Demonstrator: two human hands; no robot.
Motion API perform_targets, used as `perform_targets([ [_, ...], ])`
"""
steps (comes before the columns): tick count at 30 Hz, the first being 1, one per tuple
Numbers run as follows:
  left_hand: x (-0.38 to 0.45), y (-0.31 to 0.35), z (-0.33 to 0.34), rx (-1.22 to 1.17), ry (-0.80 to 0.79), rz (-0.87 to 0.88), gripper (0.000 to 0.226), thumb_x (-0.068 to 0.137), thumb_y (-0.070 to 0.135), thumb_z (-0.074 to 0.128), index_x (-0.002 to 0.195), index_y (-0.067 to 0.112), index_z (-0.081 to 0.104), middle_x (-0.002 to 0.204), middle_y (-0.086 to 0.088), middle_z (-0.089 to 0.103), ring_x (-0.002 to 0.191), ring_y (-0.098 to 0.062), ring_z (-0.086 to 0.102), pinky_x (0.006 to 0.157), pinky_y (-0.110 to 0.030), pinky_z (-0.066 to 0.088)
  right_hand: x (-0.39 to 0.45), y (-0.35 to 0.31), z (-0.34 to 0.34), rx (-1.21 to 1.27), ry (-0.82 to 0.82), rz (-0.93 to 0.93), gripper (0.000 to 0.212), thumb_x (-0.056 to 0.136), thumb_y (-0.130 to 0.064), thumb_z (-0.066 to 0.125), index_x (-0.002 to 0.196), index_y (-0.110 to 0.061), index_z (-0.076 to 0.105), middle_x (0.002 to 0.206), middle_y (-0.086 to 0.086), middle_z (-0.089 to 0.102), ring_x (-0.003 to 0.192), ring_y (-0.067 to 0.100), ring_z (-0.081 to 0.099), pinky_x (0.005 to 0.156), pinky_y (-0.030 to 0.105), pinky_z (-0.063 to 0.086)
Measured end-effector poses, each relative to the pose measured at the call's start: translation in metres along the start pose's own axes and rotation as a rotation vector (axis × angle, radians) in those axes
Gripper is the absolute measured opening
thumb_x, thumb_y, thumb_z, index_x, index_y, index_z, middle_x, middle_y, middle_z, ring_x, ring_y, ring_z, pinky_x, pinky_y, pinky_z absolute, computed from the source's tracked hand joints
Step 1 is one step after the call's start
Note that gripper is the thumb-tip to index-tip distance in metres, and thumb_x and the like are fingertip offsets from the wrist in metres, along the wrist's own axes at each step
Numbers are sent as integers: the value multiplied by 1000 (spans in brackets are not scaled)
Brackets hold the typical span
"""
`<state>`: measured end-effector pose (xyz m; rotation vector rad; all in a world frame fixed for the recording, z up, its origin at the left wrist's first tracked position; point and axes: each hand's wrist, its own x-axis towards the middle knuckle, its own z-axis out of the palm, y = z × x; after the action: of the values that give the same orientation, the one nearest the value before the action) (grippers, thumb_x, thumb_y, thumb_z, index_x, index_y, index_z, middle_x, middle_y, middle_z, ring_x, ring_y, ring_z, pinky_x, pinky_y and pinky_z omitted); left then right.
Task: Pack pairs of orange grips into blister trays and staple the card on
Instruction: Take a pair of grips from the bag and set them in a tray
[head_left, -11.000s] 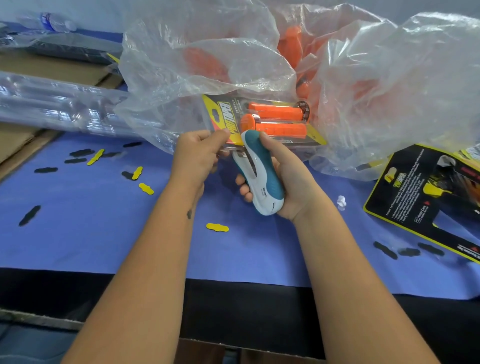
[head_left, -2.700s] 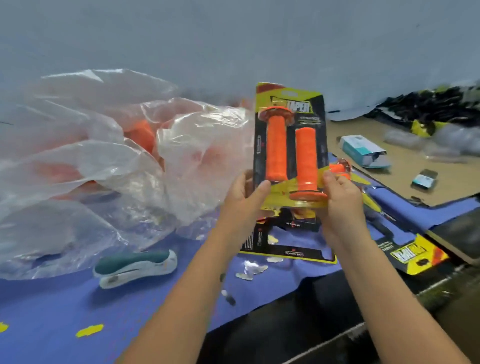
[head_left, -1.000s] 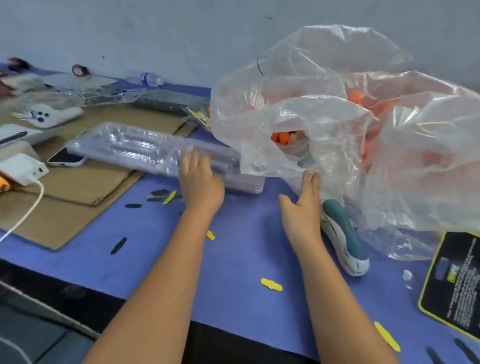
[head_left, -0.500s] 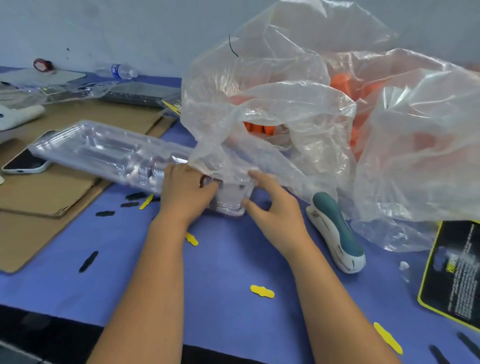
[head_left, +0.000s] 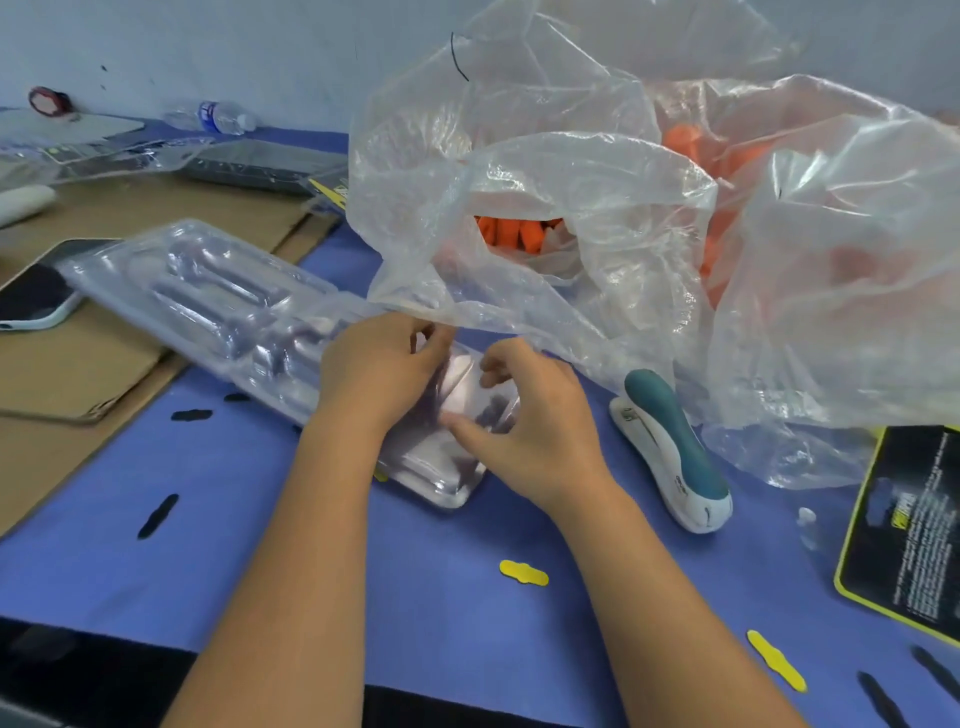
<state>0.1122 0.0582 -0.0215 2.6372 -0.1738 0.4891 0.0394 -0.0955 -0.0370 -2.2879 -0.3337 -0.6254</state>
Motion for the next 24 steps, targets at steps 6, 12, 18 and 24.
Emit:
perform_targets([
  [6, -1, 5, -5, -24, 21, 8, 46, 101, 41, 36, 80, 15, 68, 74, -5, 66, 77, -28, 58, 68, -36, 43, -5, -6, 3, -101, -304, -17, 60, 61, -66, 77, 103, -27, 61, 120, -14, 51, 120, 7, 42, 114, 43, 19],
  [12, -2, 1, -5, -214, -74, 83, 27, 91, 36, 52, 75, 21, 67, 73, -1, 65, 79, -27, 61, 66, -36, 44, 3, 7, -3, -51, -170, 189, 49, 69, -52, 76, 109, -25, 65, 119, -11, 57, 119, 10, 48, 110, 37, 29],
  [18, 1, -14, 0, -39, -118, 144, 34, 88, 30, 64, 119, 17, 65, 126, -11, 62, 121, -33, 47, 101, -37, 36, 3, 25, -7, 145, -21, 389, 37, 82, -31, 69, 118, -31, 62, 113, -22, 59, 109, 2, 54, 77, 3, 34],
  [24, 4, -14, -8, -380, -180, 110, 36, 82, 7, 71, 108, 32, 73, 103, 4, 74, 101, -10, 66, 95, -27, 49, 3, 19, -9, 395, -17, 407, 69, 86, -37, 68, 146, -44, 34, 144, -33, 40, 131, -12, 35, 104, 13, 28],
])
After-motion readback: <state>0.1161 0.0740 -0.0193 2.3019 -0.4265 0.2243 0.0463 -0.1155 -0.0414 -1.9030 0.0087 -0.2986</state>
